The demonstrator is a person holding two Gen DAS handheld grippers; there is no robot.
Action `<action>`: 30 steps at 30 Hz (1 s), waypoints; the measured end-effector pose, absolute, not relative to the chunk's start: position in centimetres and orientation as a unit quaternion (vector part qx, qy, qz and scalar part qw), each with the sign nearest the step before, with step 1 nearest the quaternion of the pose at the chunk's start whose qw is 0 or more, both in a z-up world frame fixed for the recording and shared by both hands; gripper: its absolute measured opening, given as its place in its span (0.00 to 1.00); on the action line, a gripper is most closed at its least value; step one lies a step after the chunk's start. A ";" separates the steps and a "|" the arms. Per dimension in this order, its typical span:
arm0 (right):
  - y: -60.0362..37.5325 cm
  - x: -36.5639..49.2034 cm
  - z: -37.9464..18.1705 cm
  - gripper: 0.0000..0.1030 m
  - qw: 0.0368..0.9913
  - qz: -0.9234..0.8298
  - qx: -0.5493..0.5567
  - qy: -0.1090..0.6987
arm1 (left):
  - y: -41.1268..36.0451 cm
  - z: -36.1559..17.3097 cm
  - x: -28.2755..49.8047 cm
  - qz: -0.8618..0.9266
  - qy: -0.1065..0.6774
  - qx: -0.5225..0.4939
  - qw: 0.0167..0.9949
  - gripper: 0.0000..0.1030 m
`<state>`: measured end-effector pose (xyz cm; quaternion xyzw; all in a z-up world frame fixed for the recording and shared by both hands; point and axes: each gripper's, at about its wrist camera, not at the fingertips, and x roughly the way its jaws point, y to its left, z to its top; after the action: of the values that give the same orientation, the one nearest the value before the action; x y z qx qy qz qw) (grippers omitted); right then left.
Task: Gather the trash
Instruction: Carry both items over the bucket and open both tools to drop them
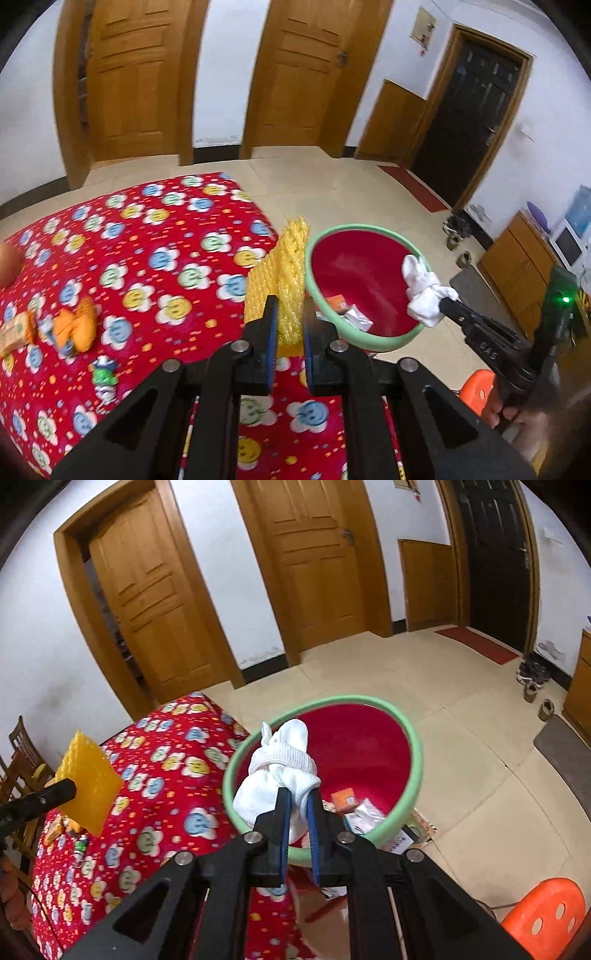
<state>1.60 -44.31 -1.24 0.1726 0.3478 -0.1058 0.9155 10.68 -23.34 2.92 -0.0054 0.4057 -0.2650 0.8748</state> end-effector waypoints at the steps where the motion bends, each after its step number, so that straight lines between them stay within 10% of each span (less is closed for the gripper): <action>1: -44.8 1.6 -1.5 0.13 0.914 -0.109 0.176 0.350 | -23.6 2.8 10.8 -0.270 0.407 -0.004 0.873 0.10; 30: -47.3 -1.3 -2.1 0.47 0.910 -0.126 0.214 0.333 | -32.4 -0.6 13.9 -0.362 0.415 0.031 0.834 0.10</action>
<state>-1.27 -47.29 -2.13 0.2145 0.3327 -0.1261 0.9096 13.88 -32.43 -0.64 0.0307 0.4149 -0.3619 0.8342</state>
